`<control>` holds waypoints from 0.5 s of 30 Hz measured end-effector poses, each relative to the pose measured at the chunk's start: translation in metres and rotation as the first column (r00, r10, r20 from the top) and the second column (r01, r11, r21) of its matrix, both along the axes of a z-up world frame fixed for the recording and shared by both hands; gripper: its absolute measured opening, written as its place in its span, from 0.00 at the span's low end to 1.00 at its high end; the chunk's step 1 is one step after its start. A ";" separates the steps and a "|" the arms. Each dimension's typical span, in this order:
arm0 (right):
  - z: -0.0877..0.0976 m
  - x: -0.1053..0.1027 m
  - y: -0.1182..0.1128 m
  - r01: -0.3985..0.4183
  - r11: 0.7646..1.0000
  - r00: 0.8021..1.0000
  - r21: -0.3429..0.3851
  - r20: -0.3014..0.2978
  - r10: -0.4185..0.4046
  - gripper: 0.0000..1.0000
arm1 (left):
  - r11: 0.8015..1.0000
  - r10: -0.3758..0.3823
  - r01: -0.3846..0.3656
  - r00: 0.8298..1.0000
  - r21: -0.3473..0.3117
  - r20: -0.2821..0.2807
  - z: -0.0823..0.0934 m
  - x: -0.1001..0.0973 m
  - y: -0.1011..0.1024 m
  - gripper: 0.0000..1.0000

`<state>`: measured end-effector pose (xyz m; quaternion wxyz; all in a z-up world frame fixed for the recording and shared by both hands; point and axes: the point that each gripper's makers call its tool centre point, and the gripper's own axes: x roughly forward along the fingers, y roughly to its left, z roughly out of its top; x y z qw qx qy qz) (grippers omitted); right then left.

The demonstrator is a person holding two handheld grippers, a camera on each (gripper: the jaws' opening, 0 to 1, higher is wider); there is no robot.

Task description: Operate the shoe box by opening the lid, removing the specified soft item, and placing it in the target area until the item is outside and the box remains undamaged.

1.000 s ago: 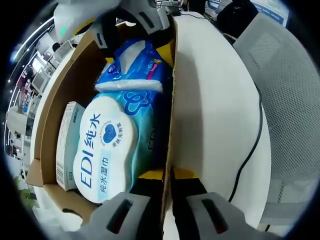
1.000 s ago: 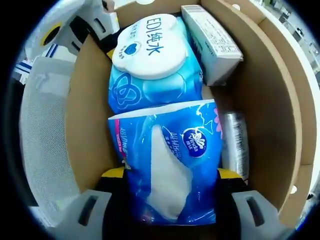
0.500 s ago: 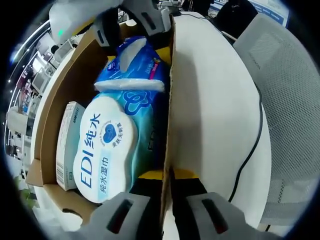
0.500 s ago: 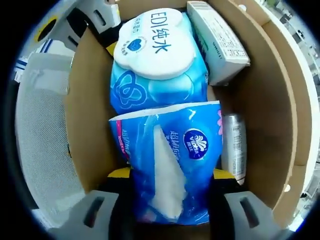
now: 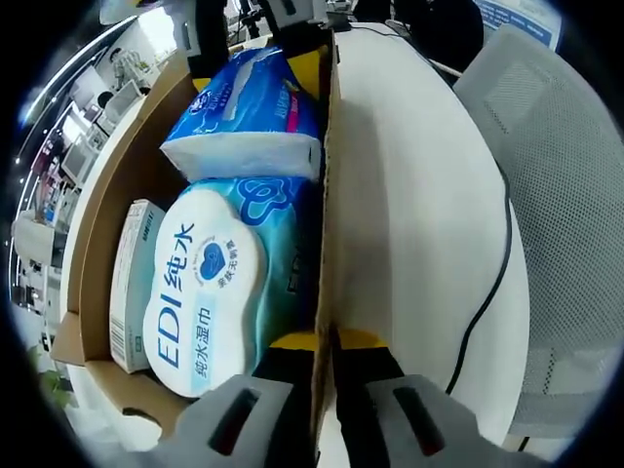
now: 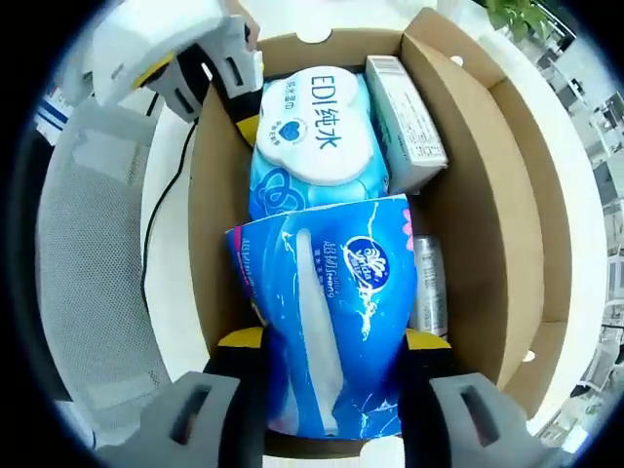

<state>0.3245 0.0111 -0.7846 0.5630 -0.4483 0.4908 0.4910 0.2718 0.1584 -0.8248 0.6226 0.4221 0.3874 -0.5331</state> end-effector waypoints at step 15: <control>0.025 0.004 0.004 0.009 1.000 1.000 0.018 0.009 -0.009 0.48 | 1.000 0.001 -0.001 1.000 0.000 0.002 0.001 0.000 0.001 0.02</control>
